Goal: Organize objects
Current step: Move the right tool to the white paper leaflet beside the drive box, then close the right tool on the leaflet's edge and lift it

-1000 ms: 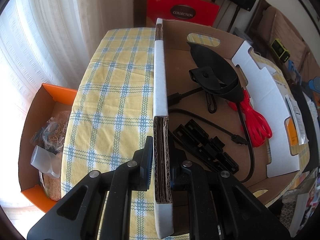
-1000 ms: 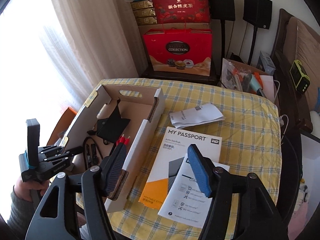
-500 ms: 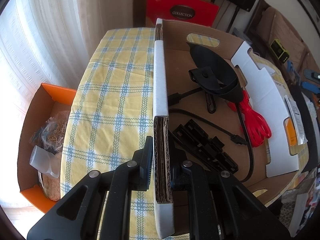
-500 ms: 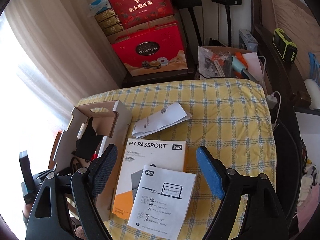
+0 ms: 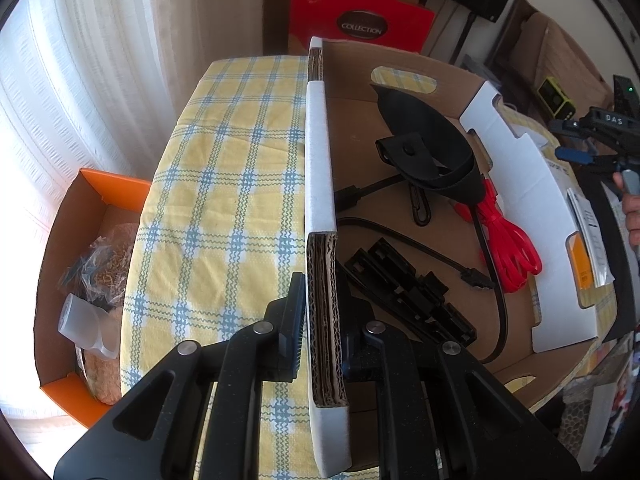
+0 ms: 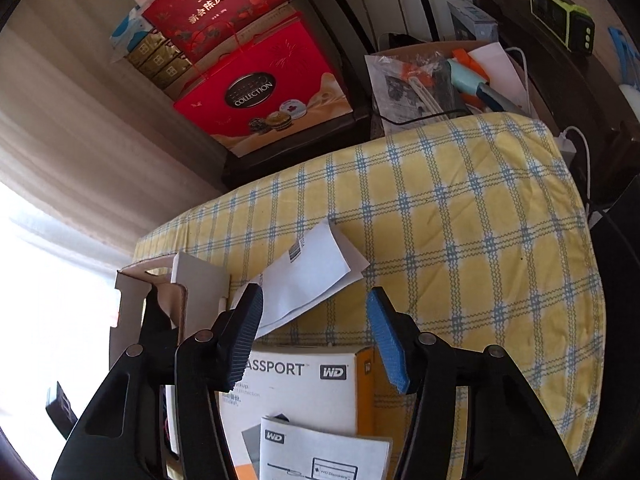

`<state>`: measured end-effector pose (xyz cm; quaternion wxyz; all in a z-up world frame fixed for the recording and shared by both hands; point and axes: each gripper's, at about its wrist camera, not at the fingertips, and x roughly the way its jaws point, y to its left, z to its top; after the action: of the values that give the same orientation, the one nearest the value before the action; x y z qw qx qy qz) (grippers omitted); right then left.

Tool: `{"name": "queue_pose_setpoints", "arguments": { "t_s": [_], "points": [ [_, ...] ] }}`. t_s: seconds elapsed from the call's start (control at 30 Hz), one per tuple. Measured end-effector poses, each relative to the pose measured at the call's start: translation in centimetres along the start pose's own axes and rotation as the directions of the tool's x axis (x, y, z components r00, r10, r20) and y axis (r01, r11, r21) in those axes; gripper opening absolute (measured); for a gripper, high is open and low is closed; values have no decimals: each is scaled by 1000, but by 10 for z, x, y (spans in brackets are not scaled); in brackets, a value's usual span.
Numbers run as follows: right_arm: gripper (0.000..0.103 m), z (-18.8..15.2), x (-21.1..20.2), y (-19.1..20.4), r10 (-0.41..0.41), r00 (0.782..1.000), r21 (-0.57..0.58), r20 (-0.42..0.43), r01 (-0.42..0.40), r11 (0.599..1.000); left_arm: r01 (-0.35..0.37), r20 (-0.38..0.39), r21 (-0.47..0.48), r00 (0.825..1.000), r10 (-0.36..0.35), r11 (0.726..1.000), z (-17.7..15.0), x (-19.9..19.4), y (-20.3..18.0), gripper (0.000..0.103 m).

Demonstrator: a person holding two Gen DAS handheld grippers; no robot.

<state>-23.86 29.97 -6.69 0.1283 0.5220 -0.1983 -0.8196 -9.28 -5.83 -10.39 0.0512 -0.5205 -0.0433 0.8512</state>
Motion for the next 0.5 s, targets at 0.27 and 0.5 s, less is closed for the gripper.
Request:
{"name": "queue_pose_setpoints", "arguments": {
  "t_s": [0.27,0.5],
  "points": [
    [53,16,30,-12,20,999,91,-45,-16,996,5,0,3,1000,-5,1000,0,1,1,13],
    [8,22,35,0,-8,1000,39,-18,9,999,7,0,2,1000,-7,1000,0,1,1,13]
  ]
}}
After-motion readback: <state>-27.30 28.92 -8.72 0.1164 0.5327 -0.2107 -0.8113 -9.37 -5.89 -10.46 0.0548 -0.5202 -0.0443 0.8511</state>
